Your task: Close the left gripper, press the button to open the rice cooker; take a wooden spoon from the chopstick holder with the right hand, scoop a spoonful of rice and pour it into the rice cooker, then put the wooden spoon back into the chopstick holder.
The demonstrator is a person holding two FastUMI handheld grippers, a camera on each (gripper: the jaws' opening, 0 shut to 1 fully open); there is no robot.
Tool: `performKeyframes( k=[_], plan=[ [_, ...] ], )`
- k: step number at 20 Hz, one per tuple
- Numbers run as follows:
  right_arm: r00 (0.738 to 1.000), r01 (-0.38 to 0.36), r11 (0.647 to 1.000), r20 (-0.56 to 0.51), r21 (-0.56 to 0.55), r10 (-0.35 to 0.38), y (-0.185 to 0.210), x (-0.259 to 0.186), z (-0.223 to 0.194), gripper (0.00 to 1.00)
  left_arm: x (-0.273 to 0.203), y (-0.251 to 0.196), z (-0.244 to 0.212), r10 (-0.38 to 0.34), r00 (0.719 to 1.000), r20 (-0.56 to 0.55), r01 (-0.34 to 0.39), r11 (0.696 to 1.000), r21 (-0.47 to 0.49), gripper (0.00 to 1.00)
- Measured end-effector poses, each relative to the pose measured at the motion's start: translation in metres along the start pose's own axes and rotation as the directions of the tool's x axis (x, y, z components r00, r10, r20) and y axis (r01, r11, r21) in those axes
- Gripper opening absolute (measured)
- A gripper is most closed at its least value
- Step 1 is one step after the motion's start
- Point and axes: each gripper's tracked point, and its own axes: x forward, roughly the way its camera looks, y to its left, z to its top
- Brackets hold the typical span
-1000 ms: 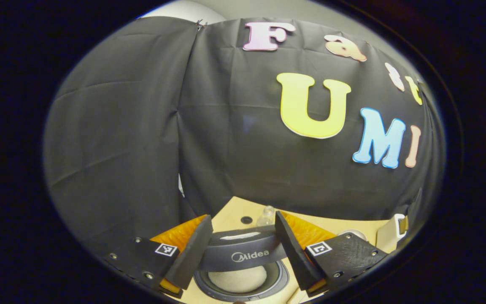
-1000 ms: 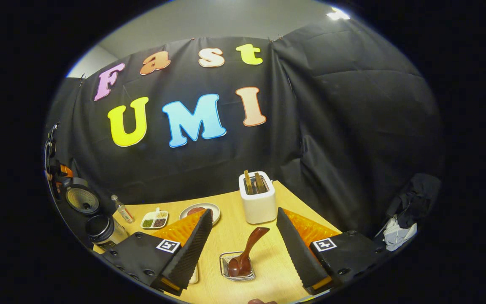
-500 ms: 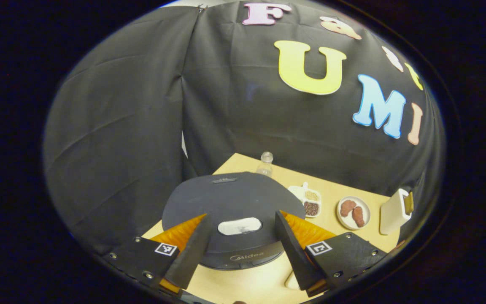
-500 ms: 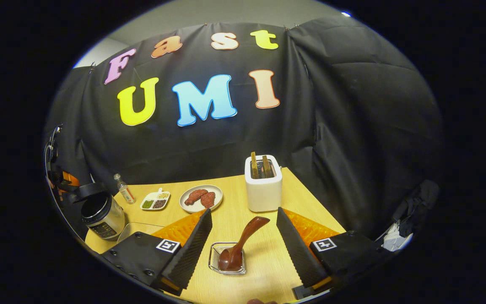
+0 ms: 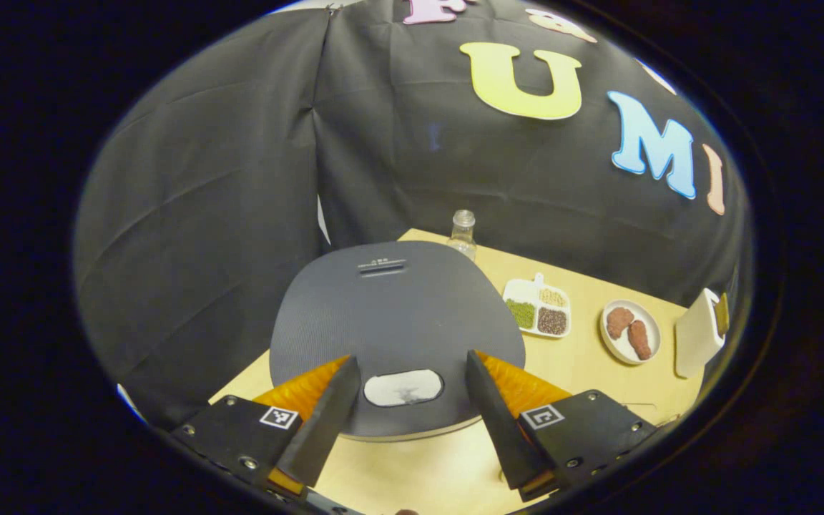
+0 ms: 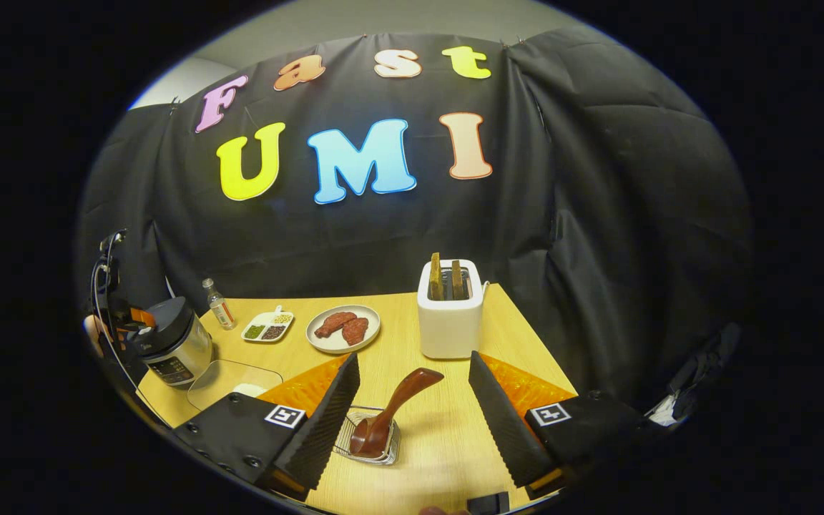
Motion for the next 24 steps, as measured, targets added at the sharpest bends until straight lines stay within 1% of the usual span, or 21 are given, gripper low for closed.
performKeyframes(
  k=[2, 3, 5, 6, 8, 9, 11, 13, 14, 16, 17, 18, 20, 22, 24],
  plan=[
    [1.0, -0.015, 1.0, -0.01, 0.011, 0.015, 0.0, 0.0, -0.006, 0.98, -0.003, 0.001, 0.0, -0.005, 1.0, 0.004, 0.005, 1.0, -0.001, 0.97],
    [0.999, -0.026, 1.0, -0.018, 0.015, 0.027, 0.002, 0.0, -0.011, 0.98, -0.007, 0.001, -0.001, -0.005, 1.0, 0.002, 0.005, 1.0, -0.002, 0.96],
    [0.998, -0.047, 0.999, -0.04, 0.012, 0.048, 0.006, -0.001, -0.022, 0.98, -0.001, 0.0, -0.003, -0.002, 1.0, 0.006, 0.002, 1.0, 0.001, 0.97],
    [0.997, -0.051, 0.999, -0.049, 0.003, 0.051, 0.006, -0.002, -0.026, 0.98, 0.0, -0.002, -0.012, -0.003, 1.0, -0.029, 0.003, 1.0, 0.004, 0.98],
    [0.997, -0.048, 0.999, -0.053, -0.008, 0.048, 0.007, -0.006, -0.03, 0.98, 0.002, -0.002, -0.009, -0.008, 1.0, -0.03, 0.009, 1.0, 0.018, 0.99],
    [0.998, -0.046, 0.999, -0.053, -0.007, 0.045, 0.008, -0.008, -0.031, 0.98, 0.0, -0.001, -0.01, -0.013, 1.0, -0.021, 0.014, 1.0, 0.02, 0.98],
    [0.998, -0.034, 0.999, -0.05, 0.003, 0.034, 0.009, -0.014, -0.031, 0.98, -0.004, -0.002, -0.007, -0.033, 0.999, -0.012, 0.033, 0.999, 0.036, 0.98],
    [1.0, -0.01, 1.0, -0.02, 0.015, 0.01, 0.01, -0.023, -0.021, 0.98, -0.017, -0.007, -0.01, -0.06, 0.998, -0.007, 0.06, 0.996, 0.059, 0.97],
    [1.0, 0.006, 1.0, -0.002, 0.016, -0.006, 0.011, -0.028, -0.013, 0.98, -0.027, -0.009, -0.01, -0.074, 0.997, 0.005, 0.073, 0.993, 0.088, 0.96],
    [0.999, 0.042, 0.999, 0.029, 0.014, -0.043, 0.012, -0.041, 0.0, 0.98, -0.057, -0.012, -0.005, -0.107, 0.993, 0.047, 0.098, 0.979, 0.178, 0.94],
    [0.997, 0.054, 0.998, 0.055, 0.016, -0.054, 0.013, -0.05, 0.01, 0.98, -0.074, -0.017, 0.001, -0.147, 0.986, 0.079, 0.126, 0.965, 0.229, 0.92],
    [0.995, 0.062, 0.998, 0.076, 0.017, -0.063, 0.017, -0.057, 0.019, 0.98, -0.093, -0.02, 0.009, -0.181, 0.977, 0.111, 0.145, 0.951, 0.274, 0.93],
    [0.991, 0.072, 0.997, 0.108, 0.014, -0.073, 0.022, -0.071, 0.031, 0.98, -0.144, -0.02, 0.031, -0.249, 0.951, 0.184, 0.179, 0.927, 0.331, 0.93],
    [0.986, 0.075, 0.997, 0.151, 0.01, -0.076, 0.029, -0.086, 0.047, 0.98, -0.196, -0.02, 0.051, -0.313, 0.914, 0.257, 0.222, 0.918, 0.329, 0.93],
    [0.979, 0.076, 0.997, 0.192, 0.006, -0.076, 0.035, -0.102, 0.058, 0.98, -0.244, -0.016, 0.068, -0.347, 0.878, 0.329, 0.255, 0.922, 0.291, 0.93]
  ],
)
